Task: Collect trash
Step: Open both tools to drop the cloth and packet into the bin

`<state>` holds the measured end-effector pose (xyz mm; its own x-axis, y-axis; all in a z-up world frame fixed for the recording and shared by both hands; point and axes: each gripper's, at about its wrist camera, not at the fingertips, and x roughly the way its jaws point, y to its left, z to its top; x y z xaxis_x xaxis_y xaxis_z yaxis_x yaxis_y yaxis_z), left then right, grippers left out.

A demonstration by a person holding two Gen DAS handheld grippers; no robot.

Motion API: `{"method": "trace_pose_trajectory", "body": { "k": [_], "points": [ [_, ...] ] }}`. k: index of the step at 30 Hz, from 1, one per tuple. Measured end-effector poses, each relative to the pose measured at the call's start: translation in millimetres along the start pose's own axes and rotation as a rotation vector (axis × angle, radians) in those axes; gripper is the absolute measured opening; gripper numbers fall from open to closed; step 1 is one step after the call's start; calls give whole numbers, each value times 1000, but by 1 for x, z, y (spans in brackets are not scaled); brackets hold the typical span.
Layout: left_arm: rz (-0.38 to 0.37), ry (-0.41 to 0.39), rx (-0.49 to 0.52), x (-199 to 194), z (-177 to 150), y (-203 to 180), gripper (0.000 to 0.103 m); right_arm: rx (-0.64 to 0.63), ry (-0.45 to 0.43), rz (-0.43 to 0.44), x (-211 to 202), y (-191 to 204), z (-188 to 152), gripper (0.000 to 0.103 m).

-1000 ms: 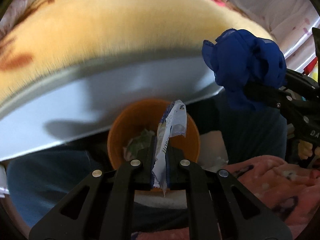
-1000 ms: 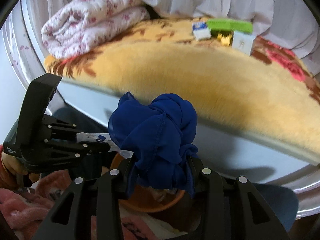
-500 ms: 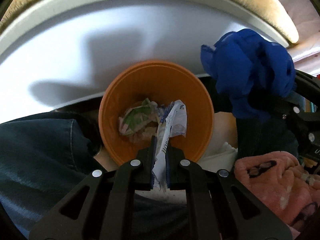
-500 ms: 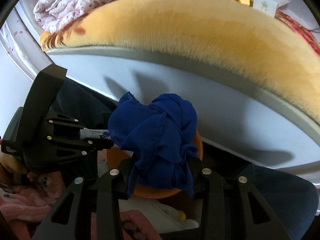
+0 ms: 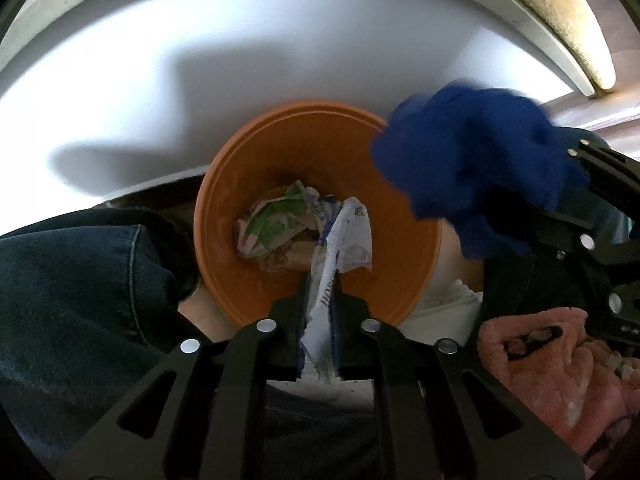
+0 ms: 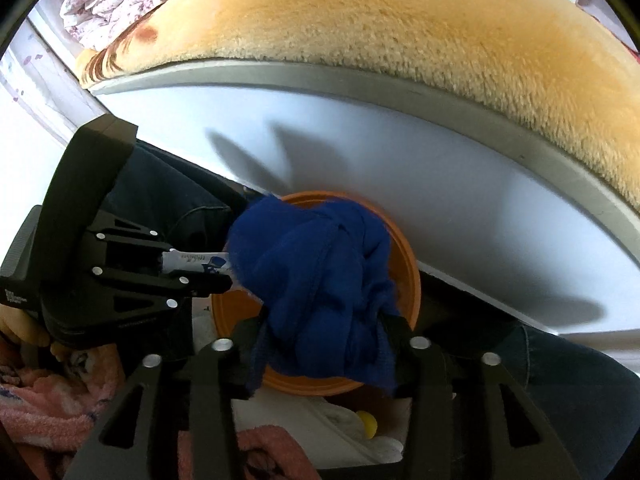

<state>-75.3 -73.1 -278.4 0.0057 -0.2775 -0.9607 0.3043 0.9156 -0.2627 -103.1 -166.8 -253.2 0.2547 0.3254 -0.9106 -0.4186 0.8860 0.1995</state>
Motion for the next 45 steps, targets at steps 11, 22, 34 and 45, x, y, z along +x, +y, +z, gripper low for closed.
{"method": "trace_pose_trajectory", "body": {
  "k": [11, 22, 34, 45],
  "points": [
    [54, -62, 10, -10, -1, -7, 80, 50, -64, -36, -16, -13, -3, 69],
    [75, -83, 15, -12, -3, -11, 82, 63, -83, -44, -26, -16, -9, 71],
    [87, -121, 26, -26, -2, -9, 82, 74, -137, -52, -42, -20, -9, 71],
    [129, -376, 110, -115, 25, -31, 90, 100, -380, -109, -121, -52, 45, 78]
  ]
}}
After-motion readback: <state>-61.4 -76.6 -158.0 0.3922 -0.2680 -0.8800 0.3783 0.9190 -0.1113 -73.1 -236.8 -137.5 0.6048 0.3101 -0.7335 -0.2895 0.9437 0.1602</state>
